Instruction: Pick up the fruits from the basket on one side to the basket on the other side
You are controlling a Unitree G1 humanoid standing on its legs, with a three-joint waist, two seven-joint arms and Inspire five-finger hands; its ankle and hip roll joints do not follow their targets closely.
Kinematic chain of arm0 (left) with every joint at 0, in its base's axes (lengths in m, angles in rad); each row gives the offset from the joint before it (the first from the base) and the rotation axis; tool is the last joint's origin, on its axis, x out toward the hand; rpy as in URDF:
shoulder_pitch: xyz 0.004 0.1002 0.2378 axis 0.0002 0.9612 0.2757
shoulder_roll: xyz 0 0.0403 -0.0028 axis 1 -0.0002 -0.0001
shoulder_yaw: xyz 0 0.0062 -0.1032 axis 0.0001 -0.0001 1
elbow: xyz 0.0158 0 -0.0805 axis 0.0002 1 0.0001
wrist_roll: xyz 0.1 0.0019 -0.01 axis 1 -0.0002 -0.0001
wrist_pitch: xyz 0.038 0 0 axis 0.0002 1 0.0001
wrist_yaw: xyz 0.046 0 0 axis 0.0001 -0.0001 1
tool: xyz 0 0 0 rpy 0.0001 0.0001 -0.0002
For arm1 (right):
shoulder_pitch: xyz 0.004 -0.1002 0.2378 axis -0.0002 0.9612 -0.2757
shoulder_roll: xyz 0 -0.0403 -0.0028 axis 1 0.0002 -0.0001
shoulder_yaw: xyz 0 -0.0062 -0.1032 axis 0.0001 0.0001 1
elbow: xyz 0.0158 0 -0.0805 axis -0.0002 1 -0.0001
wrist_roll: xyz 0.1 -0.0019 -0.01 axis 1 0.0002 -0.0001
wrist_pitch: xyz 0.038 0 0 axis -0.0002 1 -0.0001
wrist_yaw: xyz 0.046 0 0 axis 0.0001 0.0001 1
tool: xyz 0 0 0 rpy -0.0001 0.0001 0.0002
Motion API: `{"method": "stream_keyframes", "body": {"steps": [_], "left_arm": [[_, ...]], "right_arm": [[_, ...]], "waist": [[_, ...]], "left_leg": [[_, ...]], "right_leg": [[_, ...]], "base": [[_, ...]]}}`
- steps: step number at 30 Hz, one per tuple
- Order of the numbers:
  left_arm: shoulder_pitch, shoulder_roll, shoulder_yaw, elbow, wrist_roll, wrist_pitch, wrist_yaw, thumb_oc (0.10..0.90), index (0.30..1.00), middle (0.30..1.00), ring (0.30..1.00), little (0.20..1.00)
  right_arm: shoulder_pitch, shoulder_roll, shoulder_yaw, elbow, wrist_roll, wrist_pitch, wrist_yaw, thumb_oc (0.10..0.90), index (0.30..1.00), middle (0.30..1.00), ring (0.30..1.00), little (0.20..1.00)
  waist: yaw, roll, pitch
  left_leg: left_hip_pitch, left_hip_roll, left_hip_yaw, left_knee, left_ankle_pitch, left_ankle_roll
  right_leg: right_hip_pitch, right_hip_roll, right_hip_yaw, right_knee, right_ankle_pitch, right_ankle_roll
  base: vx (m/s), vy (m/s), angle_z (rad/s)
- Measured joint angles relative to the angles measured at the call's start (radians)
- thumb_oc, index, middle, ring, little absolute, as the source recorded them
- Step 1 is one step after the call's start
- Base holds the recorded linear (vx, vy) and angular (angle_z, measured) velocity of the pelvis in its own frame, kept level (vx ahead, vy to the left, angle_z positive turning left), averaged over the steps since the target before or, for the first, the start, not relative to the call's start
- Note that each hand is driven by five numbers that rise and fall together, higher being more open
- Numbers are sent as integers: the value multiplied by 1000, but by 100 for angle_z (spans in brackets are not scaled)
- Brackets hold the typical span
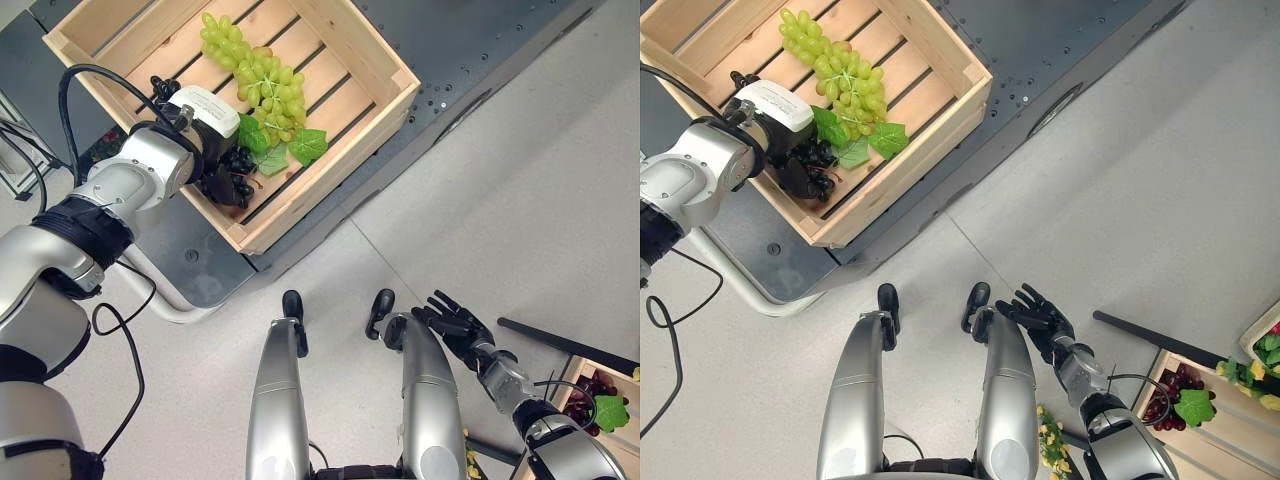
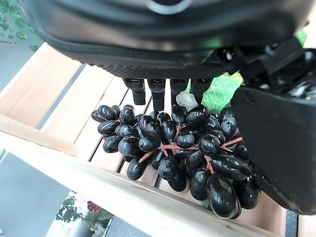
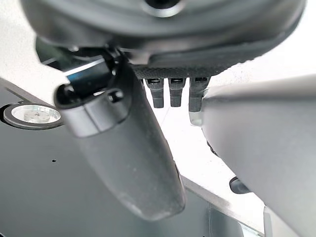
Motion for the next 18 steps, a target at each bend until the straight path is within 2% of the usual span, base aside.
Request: {"method": "stream_keyframes", "body": {"steps": [1,2,3,4,15,18], "left_arm": [[0,-4,-1,0,15,0,0,800,900,900,900,900],[0,-5,-1,0,15,0,3,734,801,801,801,801],[0,-4,0,0,15,0,5,734,801,801,801,801],[-1,-5,0,0,15,0,8,400,300,300,300,300],[-6,-5,0,-1,30,-57,133,400,300,300,300,300],[-4,-2,-1,3,26,-57,137,400,300,300,300,300]], "right_arm": [[0,0,0,0,1,0,0,800,900,900,900,900],[0,0,0,-1,4,0,1,800,900,900,900,900],[0,0,0,-2,5,0,1,800,900,900,900,900],[0,0,0,-2,10,-1,2,800,900,900,900,900],[2,0,-2,-4,54,-2,13,800,900,900,900,900],[9,1,-2,-3,79,-2,27,800,900,900,900,900]], "waist": [[0,0,0],[-1,-1,0],[-1,-1,0],[-1,-1,-1],[-5,-2,-1],[-1,-2,-1]], "left_leg": [[-3,0,-1,0,0,0],[-7,0,-1,1,0,0],[-10,0,-1,1,0,0],[-16,0,-2,3,0,0],[-37,4,-1,8,1,-2],[-22,2,2,8,0,0]], "right_leg": [[-2,0,-1,-1,-1,1],[-5,0,-1,-1,-1,1],[-7,0,-1,-1,-1,1],[-12,1,-2,-1,0,0],[-21,5,-8,-9,7,4],[-7,1,-9,-10,7,5]], "base": [[0,0,0],[0,0,0],[-30,-12,0],[-47,-14,1],[-19,-5,0],[0,0,0]]}}
